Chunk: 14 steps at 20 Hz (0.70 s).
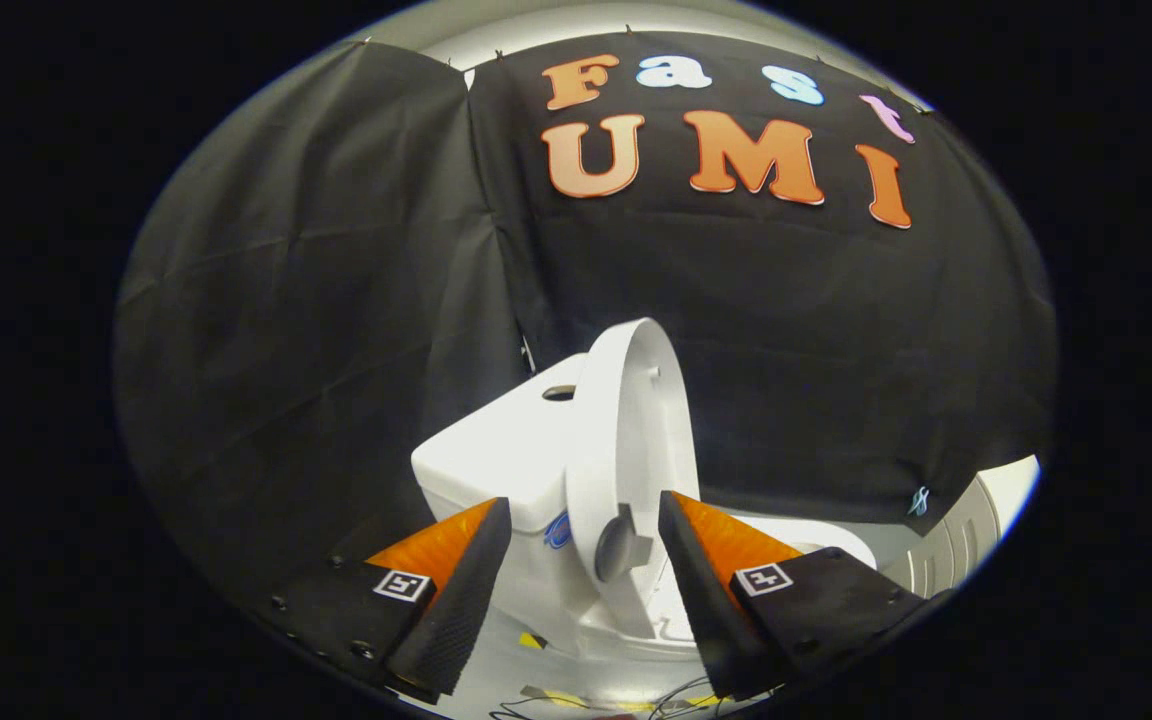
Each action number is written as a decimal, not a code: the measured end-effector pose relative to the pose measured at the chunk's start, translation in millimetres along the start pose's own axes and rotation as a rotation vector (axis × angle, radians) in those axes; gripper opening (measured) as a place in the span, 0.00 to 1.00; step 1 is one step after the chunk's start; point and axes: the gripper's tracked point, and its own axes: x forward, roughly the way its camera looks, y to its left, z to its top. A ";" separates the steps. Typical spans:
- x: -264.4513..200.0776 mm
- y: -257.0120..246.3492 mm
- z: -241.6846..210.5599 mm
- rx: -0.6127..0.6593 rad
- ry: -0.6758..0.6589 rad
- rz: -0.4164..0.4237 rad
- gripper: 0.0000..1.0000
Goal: Open the toilet lid.
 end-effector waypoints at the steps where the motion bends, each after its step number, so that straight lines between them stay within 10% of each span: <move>1: -7.6 -10.5 4.4 0.007 -0.009 -0.002 0.95; 14: -117.7 -228.7 71.4 0.086 -0.166 -0.172 0.95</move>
